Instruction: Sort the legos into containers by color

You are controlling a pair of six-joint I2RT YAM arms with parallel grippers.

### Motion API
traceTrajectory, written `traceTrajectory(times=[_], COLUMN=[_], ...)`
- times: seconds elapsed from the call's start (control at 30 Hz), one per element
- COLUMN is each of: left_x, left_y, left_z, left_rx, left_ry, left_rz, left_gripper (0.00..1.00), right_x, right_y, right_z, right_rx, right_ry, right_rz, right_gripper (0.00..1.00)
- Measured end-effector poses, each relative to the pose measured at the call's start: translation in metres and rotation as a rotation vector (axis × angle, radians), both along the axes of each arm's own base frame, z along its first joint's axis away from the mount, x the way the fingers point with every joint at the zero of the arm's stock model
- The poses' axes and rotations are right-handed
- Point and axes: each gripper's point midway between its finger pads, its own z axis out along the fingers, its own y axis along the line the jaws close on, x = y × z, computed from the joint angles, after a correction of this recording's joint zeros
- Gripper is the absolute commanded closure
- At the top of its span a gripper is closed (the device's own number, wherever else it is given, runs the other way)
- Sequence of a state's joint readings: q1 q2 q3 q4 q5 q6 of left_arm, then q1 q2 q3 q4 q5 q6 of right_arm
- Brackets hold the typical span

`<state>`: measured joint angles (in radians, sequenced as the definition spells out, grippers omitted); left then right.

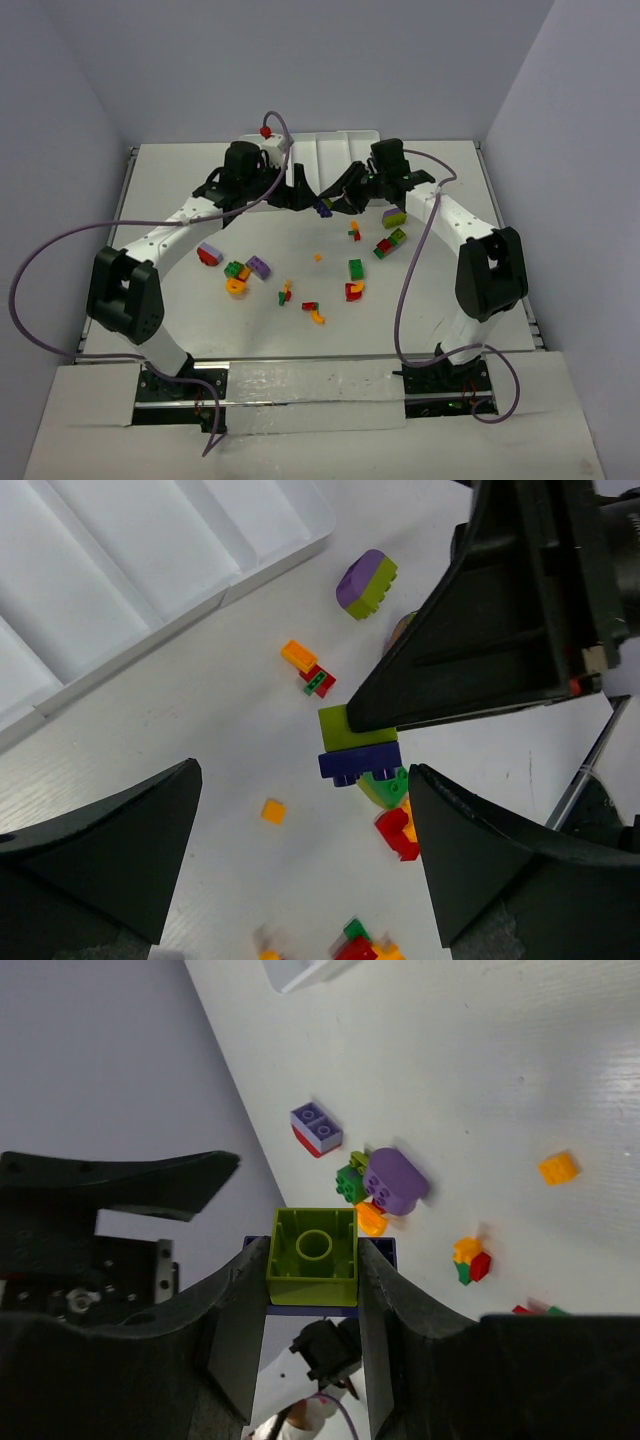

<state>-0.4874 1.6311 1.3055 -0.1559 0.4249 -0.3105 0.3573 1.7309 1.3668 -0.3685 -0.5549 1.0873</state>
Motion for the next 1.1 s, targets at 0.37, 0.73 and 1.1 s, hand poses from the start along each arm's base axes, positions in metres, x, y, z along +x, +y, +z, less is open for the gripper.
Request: traceTrajectory(times=[0.37, 0.73, 1.1], left_x=[-0.002, -0.003, -0.010], left_y=[-0.020, -0.037, -0.045], left_z=[-0.010, -0.021, -0.014], left_rx=[-0.039, -0.077, -0.125], left_ry=[0.078, 0.149, 0.179], left_rz=[0.003, -0.024, -0.060], left_gripper=[0.14, 0.41, 0.81], right_x=[0.006, 0.008, 0.007], right_y=[-0.008, -0.011, -0.011], right_z=[0.008, 0.005, 0.006], right_rx=[-0.023, -0.038, -0.036], right_ry=[-0.005, -0.004, -0.006], right_rz=[-0.086, -0.099, -0.099], right_gripper=[1.00, 1.00, 1.00])
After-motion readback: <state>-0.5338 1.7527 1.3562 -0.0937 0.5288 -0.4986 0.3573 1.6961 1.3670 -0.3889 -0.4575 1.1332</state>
